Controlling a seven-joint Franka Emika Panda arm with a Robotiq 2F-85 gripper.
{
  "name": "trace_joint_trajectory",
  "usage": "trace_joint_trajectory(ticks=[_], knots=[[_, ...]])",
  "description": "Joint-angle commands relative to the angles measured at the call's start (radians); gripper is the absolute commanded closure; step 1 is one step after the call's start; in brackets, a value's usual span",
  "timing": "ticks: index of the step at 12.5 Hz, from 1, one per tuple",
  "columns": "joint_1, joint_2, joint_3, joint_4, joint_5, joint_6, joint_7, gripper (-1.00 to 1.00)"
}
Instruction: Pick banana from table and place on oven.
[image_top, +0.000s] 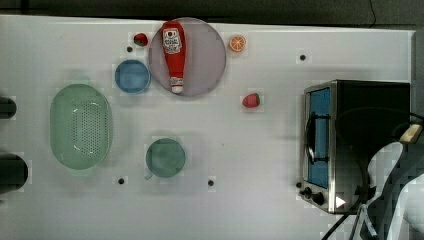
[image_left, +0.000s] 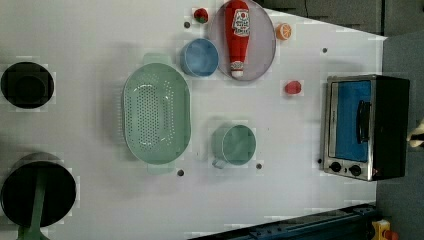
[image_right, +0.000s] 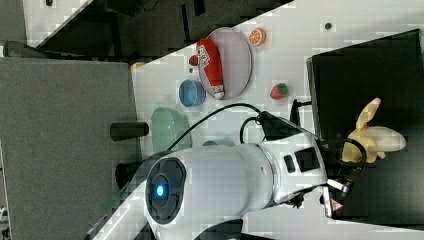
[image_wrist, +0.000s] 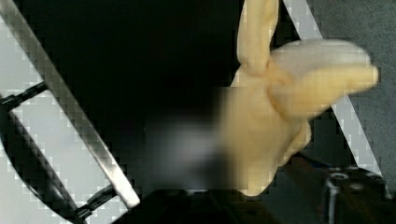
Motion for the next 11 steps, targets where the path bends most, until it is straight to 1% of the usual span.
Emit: trace_joint_trajectory(ticks=[1,4,5,7,9,11], knots=[[0.024,-0.032,0.012,0.032,0.034,0.004,-0.074,-0.21],[0.026,-0.038,0.019,0.047,0.033,0.008,-0.074,-0.88],[0.029,-0.044,0.022,0.056,0.033,0.007,-0.074,-1.0],[0.044,-0.07,0.034,0.091,0.029,-0.027,-0.073,-1.0],[0.066,-0.121,0.057,0.138,0.018,-0.157,-0.038,-1.0],[0.091,-0.188,0.111,0.183,0.005,-0.333,0.121,-1.0]])
